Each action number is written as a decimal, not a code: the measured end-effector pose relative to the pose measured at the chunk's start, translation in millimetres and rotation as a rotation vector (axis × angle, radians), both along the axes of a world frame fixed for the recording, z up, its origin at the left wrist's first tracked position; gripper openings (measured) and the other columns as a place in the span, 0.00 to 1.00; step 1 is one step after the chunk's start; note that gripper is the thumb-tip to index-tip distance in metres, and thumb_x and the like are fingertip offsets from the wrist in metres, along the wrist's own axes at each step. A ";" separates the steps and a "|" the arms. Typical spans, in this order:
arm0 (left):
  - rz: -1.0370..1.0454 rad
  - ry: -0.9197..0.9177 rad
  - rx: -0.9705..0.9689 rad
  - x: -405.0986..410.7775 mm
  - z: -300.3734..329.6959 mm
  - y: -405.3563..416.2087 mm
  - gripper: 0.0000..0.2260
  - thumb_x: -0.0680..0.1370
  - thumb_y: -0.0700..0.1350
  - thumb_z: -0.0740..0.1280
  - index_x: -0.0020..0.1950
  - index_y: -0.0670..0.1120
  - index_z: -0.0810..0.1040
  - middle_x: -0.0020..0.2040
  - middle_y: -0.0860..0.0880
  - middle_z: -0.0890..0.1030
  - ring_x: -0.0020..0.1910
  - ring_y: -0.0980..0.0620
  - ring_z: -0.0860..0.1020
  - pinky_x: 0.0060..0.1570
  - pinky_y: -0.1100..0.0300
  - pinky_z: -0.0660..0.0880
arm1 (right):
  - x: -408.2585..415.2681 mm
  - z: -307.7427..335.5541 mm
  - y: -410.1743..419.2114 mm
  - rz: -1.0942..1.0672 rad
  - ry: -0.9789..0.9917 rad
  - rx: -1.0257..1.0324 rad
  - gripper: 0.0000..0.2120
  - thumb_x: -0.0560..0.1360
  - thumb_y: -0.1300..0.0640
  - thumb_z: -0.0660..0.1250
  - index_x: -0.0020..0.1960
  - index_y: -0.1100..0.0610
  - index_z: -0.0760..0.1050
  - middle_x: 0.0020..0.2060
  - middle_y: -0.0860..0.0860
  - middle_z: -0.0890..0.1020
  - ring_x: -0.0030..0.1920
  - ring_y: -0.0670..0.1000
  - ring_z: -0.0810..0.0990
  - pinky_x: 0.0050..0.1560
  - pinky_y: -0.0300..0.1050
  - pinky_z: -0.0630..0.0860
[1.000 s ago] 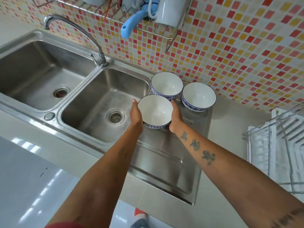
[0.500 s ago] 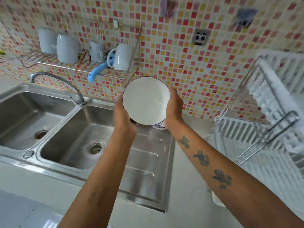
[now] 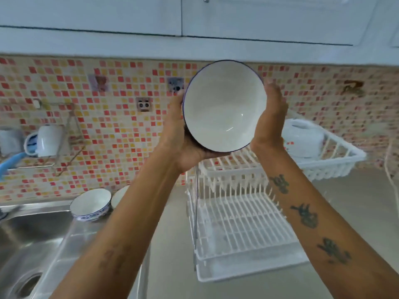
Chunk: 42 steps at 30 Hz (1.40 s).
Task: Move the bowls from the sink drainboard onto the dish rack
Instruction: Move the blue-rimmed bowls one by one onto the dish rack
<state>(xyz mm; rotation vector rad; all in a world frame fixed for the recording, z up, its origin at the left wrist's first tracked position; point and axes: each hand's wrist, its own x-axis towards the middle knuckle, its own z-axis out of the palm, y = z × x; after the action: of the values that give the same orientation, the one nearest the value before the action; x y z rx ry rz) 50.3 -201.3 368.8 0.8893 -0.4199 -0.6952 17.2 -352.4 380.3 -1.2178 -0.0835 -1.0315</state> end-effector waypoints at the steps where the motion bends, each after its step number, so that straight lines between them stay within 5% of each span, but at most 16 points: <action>1: -0.062 -0.002 0.031 -0.5 1.8 -14.0 0.31 0.71 0.68 0.60 0.69 0.52 0.75 0.67 0.41 0.77 0.64 0.31 0.75 0.59 0.26 0.69 | -2.4 -3.2 -16.9 0.003 0.005 0.016 0.12 0.69 0.44 0.63 0.40 0.51 0.79 0.41 0.52 0.82 0.48 0.54 0.78 0.55 0.55 0.74; 5: -0.121 0.004 0.135 8.9 6.4 -53.8 0.32 0.70 0.71 0.61 0.67 0.53 0.77 0.67 0.41 0.77 0.65 0.32 0.75 0.61 0.27 0.67 | -8.2 -15.3 -63.8 0.017 0.073 -0.027 0.26 0.68 0.37 0.62 0.58 0.53 0.78 0.59 0.57 0.81 0.63 0.59 0.77 0.66 0.66 0.70; 10: 0.084 -0.260 0.314 12.5 11.3 -73.0 0.21 0.76 0.65 0.58 0.57 0.53 0.79 0.57 0.44 0.81 0.56 0.38 0.80 0.54 0.35 0.78 | -9.3 -16.5 -88.4 0.097 0.422 -0.142 0.34 0.71 0.28 0.56 0.67 0.48 0.72 0.63 0.52 0.78 0.63 0.57 0.77 0.56 0.59 0.78; 12: 0.241 -0.498 0.473 17.2 7.9 -76.7 0.19 0.76 0.64 0.62 0.59 0.53 0.75 0.57 0.44 0.80 0.52 0.41 0.82 0.48 0.40 0.81 | -4.8 -15.6 -95.0 0.150 0.549 -0.116 0.30 0.77 0.32 0.47 0.67 0.48 0.72 0.60 0.54 0.79 0.59 0.57 0.77 0.51 0.54 0.78; 14: 0.387 -0.602 0.580 22.5 1.4 -79.8 0.22 0.73 0.62 0.68 0.60 0.52 0.69 0.55 0.46 0.79 0.49 0.44 0.82 0.45 0.45 0.82 | 1.1 -16.4 -100.9 0.201 0.666 -0.121 0.30 0.77 0.32 0.45 0.61 0.48 0.75 0.55 0.55 0.80 0.55 0.57 0.78 0.56 0.57 0.76; 17: 0.451 -0.757 0.623 26.9 -12.5 -81.6 0.26 0.69 0.57 0.76 0.59 0.49 0.68 0.53 0.49 0.80 0.46 0.50 0.82 0.40 0.58 0.81 | 7.0 -17.3 -103.5 0.239 0.876 -0.344 0.28 0.73 0.27 0.48 0.49 0.44 0.77 0.52 0.53 0.83 0.57 0.56 0.80 0.63 0.58 0.73; 22: 0.530 -1.059 0.784 30.1 -31.7 -88.8 0.32 0.61 0.57 0.81 0.56 0.50 0.68 0.57 0.46 0.75 0.49 0.50 0.80 0.42 0.61 0.80 | 22.2 -32.4 -101.9 0.245 0.956 -0.527 0.37 0.60 0.23 0.59 0.50 0.51 0.83 0.50 0.53 0.87 0.55 0.59 0.84 0.65 0.60 0.74; 26: 0.518 -1.139 0.896 32.9 -35.2 -90.9 0.35 0.60 0.55 0.82 0.59 0.48 0.66 0.57 0.46 0.69 0.51 0.49 0.74 0.42 0.64 0.75 | 26.9 -40.0 -104.7 0.264 0.961 -0.551 0.30 0.66 0.31 0.61 0.54 0.52 0.81 0.49 0.56 0.87 0.55 0.62 0.83 0.62 0.58 0.75; 31: 0.456 -1.321 1.088 32.7 -40.0 -96.8 0.40 0.59 0.53 0.83 0.61 0.42 0.64 0.60 0.44 0.65 0.52 0.45 0.73 0.47 0.55 0.77 | 32.1 -48.1 -109.9 0.240 1.033 -0.598 0.38 0.63 0.33 0.63 0.67 0.54 0.69 0.55 0.54 0.82 0.51 0.56 0.83 0.56 0.53 0.78; 35: 0.409 -1.403 1.249 35.7 -42.1 -94.9 0.43 0.61 0.53 0.82 0.66 0.41 0.62 0.63 0.42 0.63 0.56 0.40 0.74 0.55 0.47 0.78 | 32.5 -50.6 -108.4 0.221 1.081 -0.681 0.27 0.77 0.45 0.60 0.72 0.54 0.60 0.61 0.54 0.75 0.56 0.55 0.77 0.51 0.48 0.74; 42: 0.393 -1.393 1.320 38.2 -46.6 -97.1 0.48 0.62 0.55 0.80 0.70 0.40 0.57 0.66 0.41 0.61 0.60 0.38 0.72 0.59 0.45 0.76 | 32.4 -51.1 -105.2 0.213 1.107 -0.713 0.27 0.79 0.47 0.57 0.75 0.54 0.56 0.62 0.55 0.72 0.57 0.56 0.75 0.53 0.49 0.73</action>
<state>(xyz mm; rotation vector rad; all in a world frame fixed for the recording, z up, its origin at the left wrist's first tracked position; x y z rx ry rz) 88.5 -298.4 322.2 2.6239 -0.9815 0.2604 49.6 -457.5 329.3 -2.2272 0.3027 -0.0045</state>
